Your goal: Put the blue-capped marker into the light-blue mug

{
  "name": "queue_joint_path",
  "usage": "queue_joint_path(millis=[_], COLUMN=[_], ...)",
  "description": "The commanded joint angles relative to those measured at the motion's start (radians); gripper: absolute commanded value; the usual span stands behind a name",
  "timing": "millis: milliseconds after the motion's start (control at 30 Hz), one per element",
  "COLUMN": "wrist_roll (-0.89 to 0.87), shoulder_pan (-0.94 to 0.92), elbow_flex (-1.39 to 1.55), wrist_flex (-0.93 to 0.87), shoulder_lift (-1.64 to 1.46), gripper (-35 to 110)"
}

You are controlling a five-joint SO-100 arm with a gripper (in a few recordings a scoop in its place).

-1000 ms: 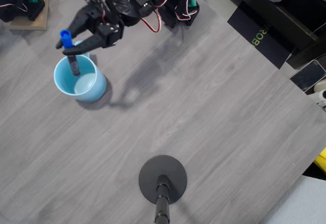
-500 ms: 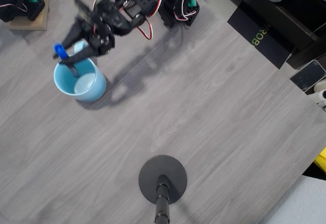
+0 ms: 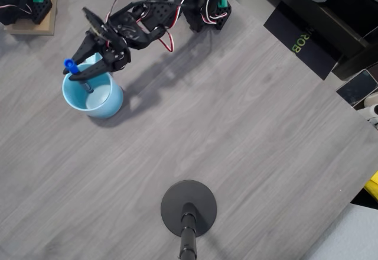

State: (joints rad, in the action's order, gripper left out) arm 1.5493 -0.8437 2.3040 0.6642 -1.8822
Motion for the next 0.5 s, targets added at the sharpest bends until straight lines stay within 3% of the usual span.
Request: queue_joint_path(millis=[0,467], wrist_roll=[0.0,0.0], shoulder_pan=[-0.011,-0.009], elbow_flex=[-0.006,0.012], wrist_flex=[0.037,0.241], shoulder_lift=[0.014,0.19], gripper=[0,0])
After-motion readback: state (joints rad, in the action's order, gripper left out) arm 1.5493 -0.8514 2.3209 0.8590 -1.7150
